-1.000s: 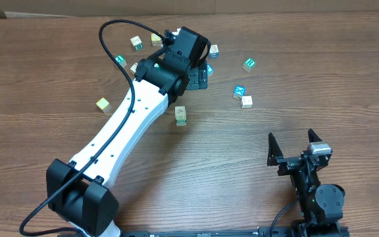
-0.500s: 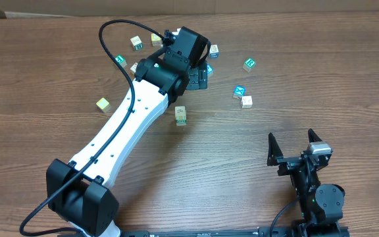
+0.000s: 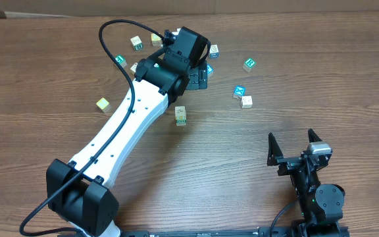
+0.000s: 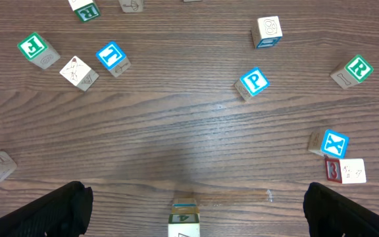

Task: Form a tower
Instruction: 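Raise the left gripper up and away from the stack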

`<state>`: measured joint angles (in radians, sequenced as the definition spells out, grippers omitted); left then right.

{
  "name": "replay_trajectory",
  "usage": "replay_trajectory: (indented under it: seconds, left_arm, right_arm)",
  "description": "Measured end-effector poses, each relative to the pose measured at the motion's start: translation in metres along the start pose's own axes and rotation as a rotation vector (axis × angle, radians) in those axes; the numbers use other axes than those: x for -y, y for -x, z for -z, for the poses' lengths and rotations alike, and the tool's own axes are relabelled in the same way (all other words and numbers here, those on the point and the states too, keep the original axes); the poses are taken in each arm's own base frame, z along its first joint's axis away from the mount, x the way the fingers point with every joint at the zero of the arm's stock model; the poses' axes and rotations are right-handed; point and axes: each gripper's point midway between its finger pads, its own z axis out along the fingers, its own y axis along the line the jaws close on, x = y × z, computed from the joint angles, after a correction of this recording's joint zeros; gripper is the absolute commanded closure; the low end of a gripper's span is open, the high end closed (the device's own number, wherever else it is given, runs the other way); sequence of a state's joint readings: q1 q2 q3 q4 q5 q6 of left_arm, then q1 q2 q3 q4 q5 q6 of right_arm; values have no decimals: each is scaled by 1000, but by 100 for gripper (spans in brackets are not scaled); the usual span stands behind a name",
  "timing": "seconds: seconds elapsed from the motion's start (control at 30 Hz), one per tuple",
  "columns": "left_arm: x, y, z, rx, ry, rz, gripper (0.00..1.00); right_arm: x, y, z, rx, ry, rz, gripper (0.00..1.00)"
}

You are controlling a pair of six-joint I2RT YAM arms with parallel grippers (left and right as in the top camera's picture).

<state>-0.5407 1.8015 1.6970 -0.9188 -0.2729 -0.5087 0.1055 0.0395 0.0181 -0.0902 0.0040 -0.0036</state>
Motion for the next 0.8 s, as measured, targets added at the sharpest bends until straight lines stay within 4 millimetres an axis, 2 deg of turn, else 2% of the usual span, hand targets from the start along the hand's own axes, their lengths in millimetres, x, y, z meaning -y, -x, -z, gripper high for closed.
replay_trajectory:
  seconds: [0.8]
  left_arm:
    - [0,0,0,0,0,0,0]
  right_arm:
    - [0,0,0,0,0,0,0]
